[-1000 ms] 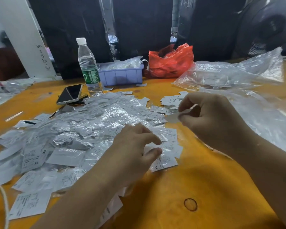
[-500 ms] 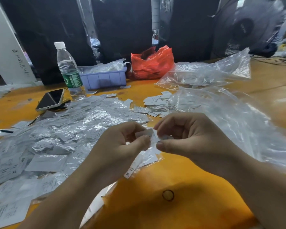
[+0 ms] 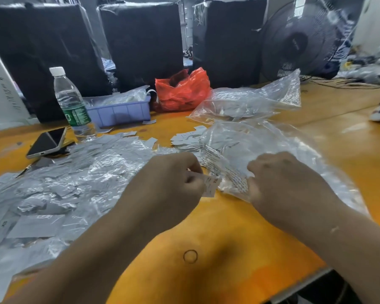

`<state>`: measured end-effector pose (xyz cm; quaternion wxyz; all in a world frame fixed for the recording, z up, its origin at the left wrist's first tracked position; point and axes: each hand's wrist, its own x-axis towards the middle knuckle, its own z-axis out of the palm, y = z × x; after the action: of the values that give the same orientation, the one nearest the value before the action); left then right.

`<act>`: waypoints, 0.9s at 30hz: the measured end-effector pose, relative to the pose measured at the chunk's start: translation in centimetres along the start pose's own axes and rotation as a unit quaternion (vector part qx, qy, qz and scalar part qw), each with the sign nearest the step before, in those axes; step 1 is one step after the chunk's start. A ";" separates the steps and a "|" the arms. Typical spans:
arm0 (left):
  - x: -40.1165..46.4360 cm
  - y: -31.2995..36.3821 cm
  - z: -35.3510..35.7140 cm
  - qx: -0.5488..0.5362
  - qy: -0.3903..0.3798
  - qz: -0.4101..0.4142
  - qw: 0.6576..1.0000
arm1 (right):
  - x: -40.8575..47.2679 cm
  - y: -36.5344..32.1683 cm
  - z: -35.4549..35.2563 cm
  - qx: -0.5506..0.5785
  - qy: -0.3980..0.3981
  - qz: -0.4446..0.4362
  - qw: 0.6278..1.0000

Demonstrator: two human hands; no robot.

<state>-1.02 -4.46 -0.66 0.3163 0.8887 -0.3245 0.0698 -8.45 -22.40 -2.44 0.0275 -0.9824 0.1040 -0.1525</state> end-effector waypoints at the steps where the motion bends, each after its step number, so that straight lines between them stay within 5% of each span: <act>1: 0.3 0.6 0.5 -0.009 0.001 0.000 1.000 | 0.1 0.3 0.1 0.001 -0.041 0.014 0.999; 6: 0.6 1.5 3.4 -0.048 0.017 0.008 0.999 | 0.4 2.0 1.2 0.131 -0.128 -0.056 0.981; 9: 0.5 0.4 4.2 -0.091 0.019 -0.024 0.995 | 0.8 2.8 1.0 0.214 -0.094 -0.067 0.970; 12: 0.5 -0.4 4.2 -0.127 0.016 -0.052 0.990 | 2.2 3.7 1.4 0.127 -0.050 -0.051 0.989; 18: 0.2 -1.0 4.3 -0.130 0.020 -0.043 0.990 | 3.1 2.9 3.3 -0.029 -0.145 -0.035 0.988; 27: 0.2 -1.1 4.2 -0.149 0.023 -0.047 0.987 | 2.8 2.4 3.7 0.055 0.041 -0.075 0.995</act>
<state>-0.52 -6.40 -4.49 0.4558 0.8439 -0.2817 0.0261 -5.22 -25.28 -5.32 0.0659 -0.9773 0.0228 -0.2002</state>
